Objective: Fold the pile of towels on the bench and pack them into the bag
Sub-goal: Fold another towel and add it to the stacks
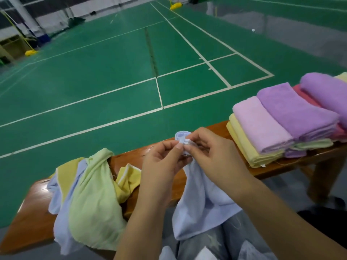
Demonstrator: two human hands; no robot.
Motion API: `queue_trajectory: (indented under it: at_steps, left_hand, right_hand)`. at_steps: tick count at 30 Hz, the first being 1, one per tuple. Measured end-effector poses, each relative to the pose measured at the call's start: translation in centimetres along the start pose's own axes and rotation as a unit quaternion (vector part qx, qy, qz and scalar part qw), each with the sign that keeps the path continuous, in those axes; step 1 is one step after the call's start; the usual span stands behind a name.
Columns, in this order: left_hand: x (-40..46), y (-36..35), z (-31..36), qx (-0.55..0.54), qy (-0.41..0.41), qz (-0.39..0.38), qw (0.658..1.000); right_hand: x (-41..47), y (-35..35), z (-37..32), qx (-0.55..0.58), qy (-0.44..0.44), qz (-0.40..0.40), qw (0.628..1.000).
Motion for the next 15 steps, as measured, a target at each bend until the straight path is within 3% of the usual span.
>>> queue_trajectory:
  at_steps: [8,13,15]
  left_hand:
    - [-0.6,0.6,0.4,0.004,-0.026,-0.009,1.000]
    - [-1.3,1.4,0.6,0.071,-0.079,-0.025,0.994]
    - [-1.4,2.0,0.4,0.070,-0.129,0.007,0.989]
  right_hand:
    - [0.1,0.0,0.2,-0.033,0.026,-0.045,0.998]
    - [0.5,0.3,0.2,0.121,-0.005,-0.041,0.992]
    - [0.6,0.6,-0.2,0.190,-0.025,-0.047,0.980]
Point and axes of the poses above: each hand's wrist, its own x-axis towards the middle knuckle, its own y-axis out of the back of the hand, z = x × y, the point moved 1 cm from there along x, towards the middle knuckle, and after that the axes turned 5 degrees about -y, right-handed, at the moved point
